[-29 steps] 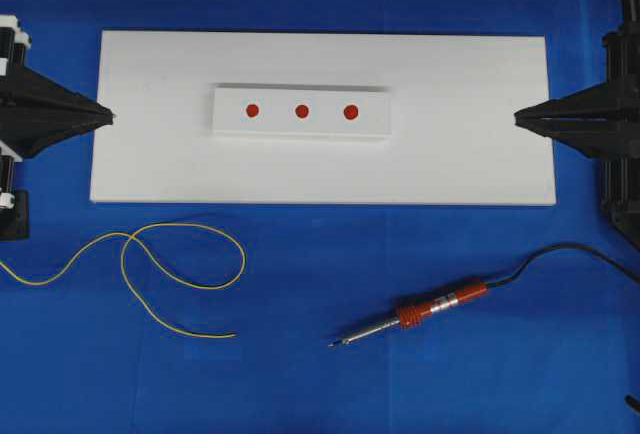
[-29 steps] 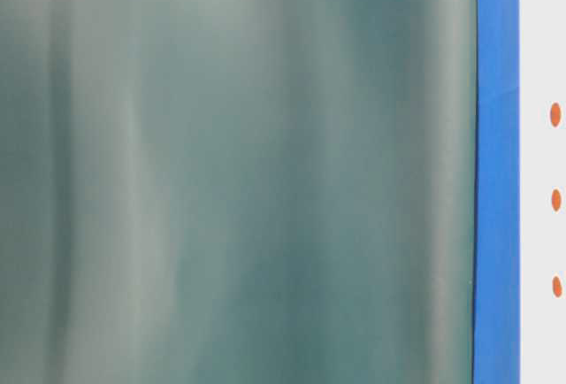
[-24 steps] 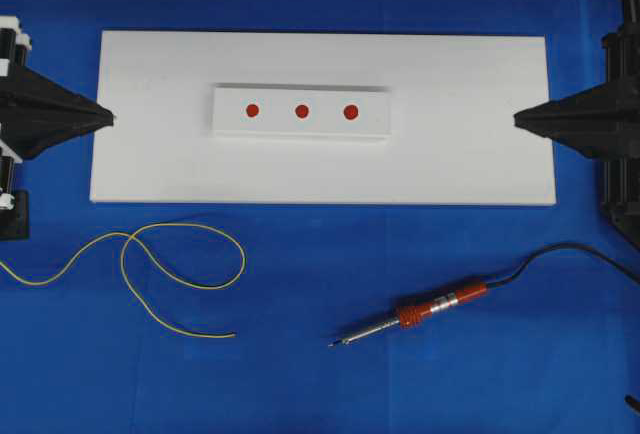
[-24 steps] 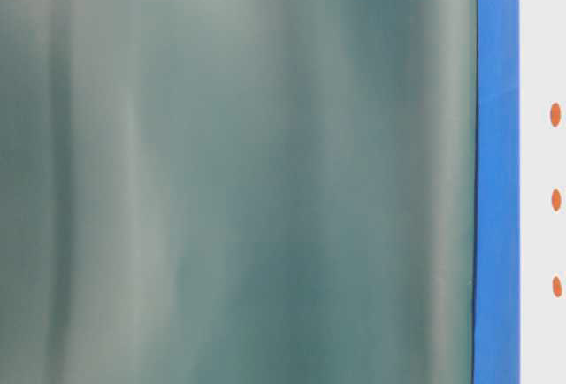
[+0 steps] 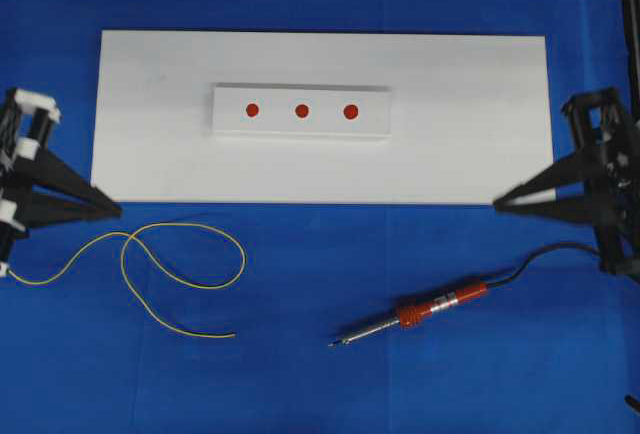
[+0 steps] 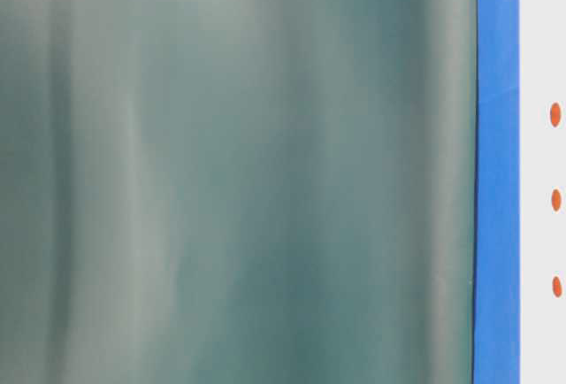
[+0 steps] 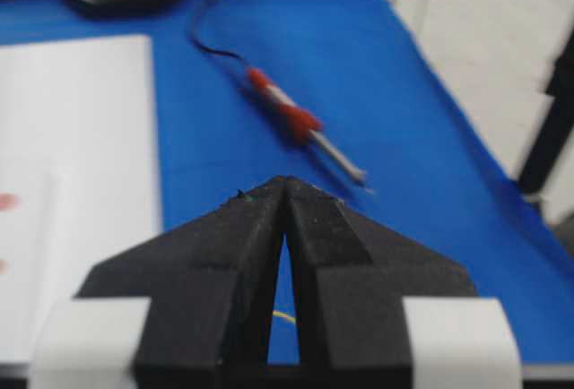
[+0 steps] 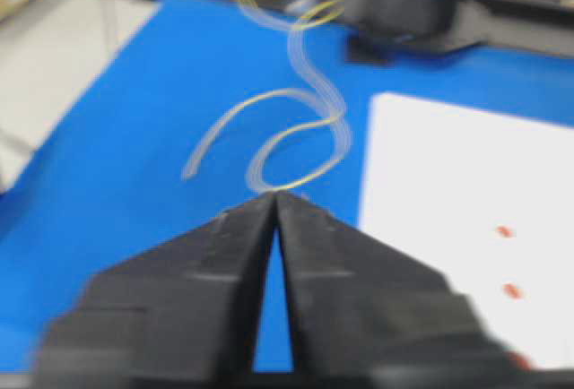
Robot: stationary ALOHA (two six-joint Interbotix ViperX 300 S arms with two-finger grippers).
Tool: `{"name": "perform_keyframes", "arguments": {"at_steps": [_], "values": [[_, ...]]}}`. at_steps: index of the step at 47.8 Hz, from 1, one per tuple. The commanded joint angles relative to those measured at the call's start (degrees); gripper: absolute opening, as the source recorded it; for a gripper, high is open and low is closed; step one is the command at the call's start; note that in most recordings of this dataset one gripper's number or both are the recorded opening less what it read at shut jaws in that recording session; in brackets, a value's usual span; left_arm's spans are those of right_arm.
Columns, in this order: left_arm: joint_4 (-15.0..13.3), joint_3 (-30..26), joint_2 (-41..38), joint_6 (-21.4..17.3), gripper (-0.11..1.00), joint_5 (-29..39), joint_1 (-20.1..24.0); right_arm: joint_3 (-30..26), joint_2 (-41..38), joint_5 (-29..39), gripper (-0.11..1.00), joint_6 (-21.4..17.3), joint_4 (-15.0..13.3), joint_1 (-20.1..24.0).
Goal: Touch the tip of the soldering iron to the tip of the solder at the mark.
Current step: 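Lower the left gripper to the yellow solder and the right to the red iron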
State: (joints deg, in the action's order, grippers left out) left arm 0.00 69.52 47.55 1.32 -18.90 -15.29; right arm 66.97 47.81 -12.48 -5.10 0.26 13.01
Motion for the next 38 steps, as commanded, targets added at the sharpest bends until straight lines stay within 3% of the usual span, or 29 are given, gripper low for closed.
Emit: {"name": "perform_keyframes", "arguments": {"at_steps": [1,5,13,17,27,38], "values": [[0.1,-0.7,-2.7,0.3,0.03,-1.8,-2.3,-0.5,-2.4,-0.5,0.15,-0.8,0.7,2.4],[0.1,-0.9,-6.2,0.4,0.19,-2.1,-4.8,-0.4,-4.7,-1.1,0.36,-1.8,1.8,3.8],[0.1,-1.4,-13.3,0.4,0.7,-2.4,-10.4,-0.1,-11.3,-3.6,0.85,-2.2,3.4,6.2],[0.1,-1.6,-17.1,0.4,0.87,-3.5,-12.1,0.3,-14.7,-5.4,0.92,-2.2,4.2,7.6],[-0.1,-1.3,-28.2,1.4,0.84,-10.4,-13.7,2.3,-24.9,-16.0,0.9,-2.2,6.5,9.3],[-0.1,-1.7,-40.9,3.4,0.83,-21.8,-14.2,3.7,-36.8,-27.7,0.9,-2.2,12.6,12.7]]}}
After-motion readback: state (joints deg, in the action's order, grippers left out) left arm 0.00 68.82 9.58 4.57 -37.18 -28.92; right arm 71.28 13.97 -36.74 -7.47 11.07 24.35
